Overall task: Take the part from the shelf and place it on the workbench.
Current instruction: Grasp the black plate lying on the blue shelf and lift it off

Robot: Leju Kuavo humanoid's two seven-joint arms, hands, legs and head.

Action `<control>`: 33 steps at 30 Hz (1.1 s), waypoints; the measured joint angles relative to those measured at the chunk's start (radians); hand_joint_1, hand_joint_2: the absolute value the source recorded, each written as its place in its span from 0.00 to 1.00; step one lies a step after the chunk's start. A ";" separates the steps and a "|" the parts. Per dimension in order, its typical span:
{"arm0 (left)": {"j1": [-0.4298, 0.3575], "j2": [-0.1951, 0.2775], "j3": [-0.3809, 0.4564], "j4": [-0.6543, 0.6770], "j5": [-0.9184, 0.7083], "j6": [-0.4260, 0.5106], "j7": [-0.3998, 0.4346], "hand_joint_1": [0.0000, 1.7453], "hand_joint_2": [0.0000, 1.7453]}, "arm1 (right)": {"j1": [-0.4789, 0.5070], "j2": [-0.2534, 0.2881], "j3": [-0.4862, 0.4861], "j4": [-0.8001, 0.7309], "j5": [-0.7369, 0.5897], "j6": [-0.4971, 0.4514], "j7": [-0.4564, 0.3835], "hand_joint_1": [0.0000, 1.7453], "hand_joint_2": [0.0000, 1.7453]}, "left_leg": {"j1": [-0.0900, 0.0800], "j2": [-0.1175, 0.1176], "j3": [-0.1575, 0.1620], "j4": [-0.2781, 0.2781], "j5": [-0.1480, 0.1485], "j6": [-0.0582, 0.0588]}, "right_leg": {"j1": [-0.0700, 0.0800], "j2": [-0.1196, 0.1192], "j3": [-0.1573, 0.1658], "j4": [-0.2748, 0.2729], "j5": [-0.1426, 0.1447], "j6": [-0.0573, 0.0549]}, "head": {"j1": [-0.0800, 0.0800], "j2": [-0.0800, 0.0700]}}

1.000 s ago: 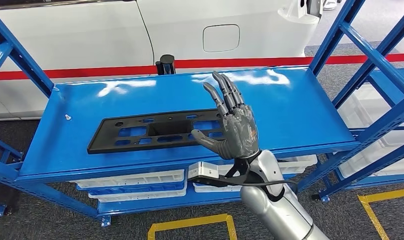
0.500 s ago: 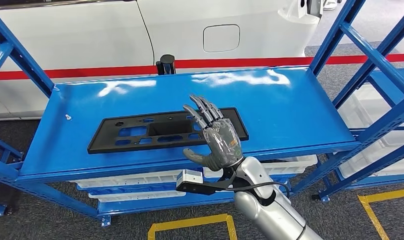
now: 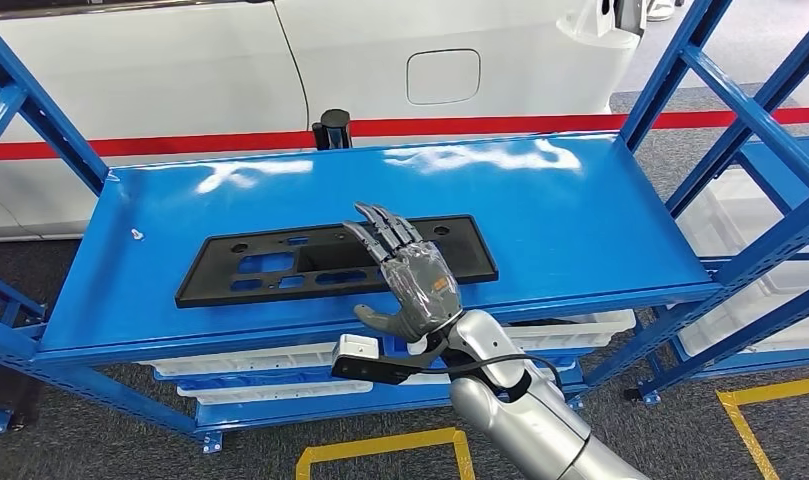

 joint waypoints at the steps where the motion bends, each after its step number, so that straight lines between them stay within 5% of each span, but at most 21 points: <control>1: 0.000 0.000 0.000 0.000 -0.002 -0.003 0.002 0.00 0.00 | -0.004 0.003 0.002 0.015 0.000 -0.002 0.004 0.00 1.00 | 0.000 0.000 0.000 0.000 0.000 0.000 | 0.000 0.000 0.000 0.000 0.000 0.000 | 0.000 0.000; 33: -0.011 0.000 0.000 0.000 -0.018 -0.015 0.021 0.00 0.00 | -0.069 0.044 0.036 0.231 0.001 -0.032 0.038 0.00 1.00 | 0.000 0.000 0.000 0.000 0.000 0.000 | 0.000 0.000 0.000 0.000 0.000 0.000 | 0.000 0.000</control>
